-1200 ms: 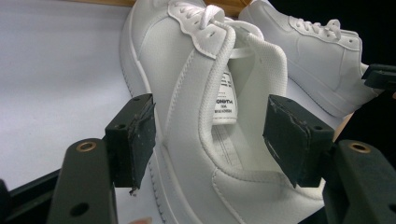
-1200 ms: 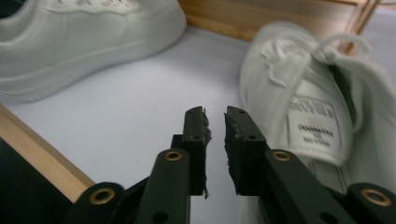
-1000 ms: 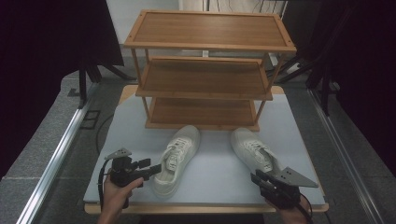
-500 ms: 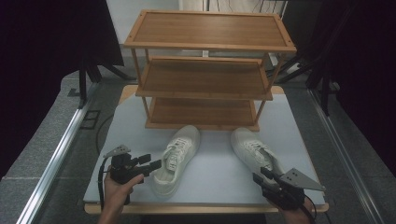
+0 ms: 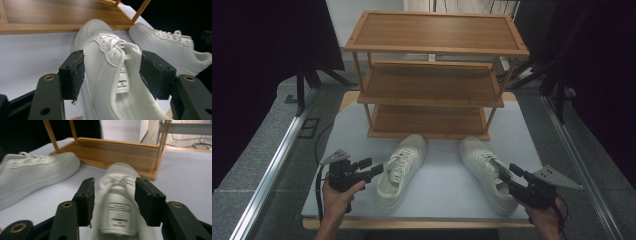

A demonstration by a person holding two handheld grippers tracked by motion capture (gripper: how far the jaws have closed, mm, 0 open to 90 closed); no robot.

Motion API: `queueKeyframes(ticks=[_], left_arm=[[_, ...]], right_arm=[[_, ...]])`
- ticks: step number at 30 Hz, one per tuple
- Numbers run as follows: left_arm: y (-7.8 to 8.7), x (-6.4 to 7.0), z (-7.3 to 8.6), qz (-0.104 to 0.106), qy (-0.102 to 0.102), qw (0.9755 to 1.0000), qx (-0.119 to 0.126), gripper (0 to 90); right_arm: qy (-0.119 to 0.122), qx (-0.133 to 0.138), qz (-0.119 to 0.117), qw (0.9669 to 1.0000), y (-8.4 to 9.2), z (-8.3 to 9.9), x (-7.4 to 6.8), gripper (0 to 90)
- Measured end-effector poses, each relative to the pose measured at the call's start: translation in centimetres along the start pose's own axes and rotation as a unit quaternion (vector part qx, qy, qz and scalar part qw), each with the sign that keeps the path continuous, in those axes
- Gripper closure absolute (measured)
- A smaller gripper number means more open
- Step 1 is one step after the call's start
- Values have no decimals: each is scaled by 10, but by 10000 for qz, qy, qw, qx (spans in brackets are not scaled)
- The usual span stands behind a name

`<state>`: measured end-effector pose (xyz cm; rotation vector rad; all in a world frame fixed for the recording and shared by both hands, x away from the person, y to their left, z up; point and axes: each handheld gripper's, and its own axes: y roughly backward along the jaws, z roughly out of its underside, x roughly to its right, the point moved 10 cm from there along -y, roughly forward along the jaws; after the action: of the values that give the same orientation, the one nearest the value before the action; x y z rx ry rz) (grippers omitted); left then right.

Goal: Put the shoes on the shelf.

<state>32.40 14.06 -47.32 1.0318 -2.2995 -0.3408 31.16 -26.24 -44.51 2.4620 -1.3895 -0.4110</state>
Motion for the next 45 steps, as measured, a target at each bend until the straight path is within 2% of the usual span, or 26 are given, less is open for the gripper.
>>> queueKeyframes(ticks=[5, 8, 13, 14, 17, 21, 22, 25, 27, 29, 32, 34, 37, 40, 42, 45], left_arm=[[-10, 1, 3, -112, -175, 9995, -223, 361], [-19, 1, 2, -237, -336, 9985, -362, 354], [-39, 3, 1, -393, -518, 9963, -565, 353], [-43, 3, 0, -479, -555, 9957, -562, 354], [-54, -5, 0, -724, -519, 9939, -652, 369], [-64, -8, 5, -648, -461, 9937, -784, 378], [-66, -7, 6, -657, -501, 9934, -801, 402], [-72, -8, 11, -746, -579, 9914, -905, 450], [-74, -7, 11, -635, -451, 9934, -845, 491], [-74, -8, 11, -623, -456, 9935, -836, 514], [-73, -8, 10, -720, -587, 9927, -766, 589], [-73, -8, 10, -781, -670, 9921, -719, 642], [-72, -8, 10, -880, -764, 9911, -644, 708], [-71, -8, 10, -975, -859, 9898, -579, 749], [-71, -9, 10, -939, -800, 9910, -526, 762], [-69, -10, 9, -856, -694, 9930, -428, 784]], right_arm=[[-74, -404, -29, 9992, -16, 9, 24, 465], [-123, -604, -90, 9981, -24, 12, 31, 458], [76, -933, -123, 9955, -41, 18, 35, 455], [105, -994, -100, 9949, -44, 19, 37, 459], [183, -1180, -24, 9928, -54, 24, 40, 467], [175, -1279, -77, 9916, -62, 29, 42, 492], [200, -1357, -13, 9905, -66, 33, 46, 526], [153, -1377, 13, 9904, -69, 36, 49, 543], [69, -1337, -73, 9910, -70, 36, 49, 583], [61, -1304, -80, 9914, -71, 36, 49, 602], [94, -1264, -51, 9919, -71, 36, 51, 676], [-4, -1194, -38, 9928, -70, 37, 52, 718], [-109, -1108, -31, 9938, -70, 37, 52, 753], [-61, -1131, -31, 9936, -70, 36, 52, 773], [-19, -1120, 6, 9937, -70, 36, 52, 782], [-140, -1049, 0, 9944, -69, 36, 52, 799]])
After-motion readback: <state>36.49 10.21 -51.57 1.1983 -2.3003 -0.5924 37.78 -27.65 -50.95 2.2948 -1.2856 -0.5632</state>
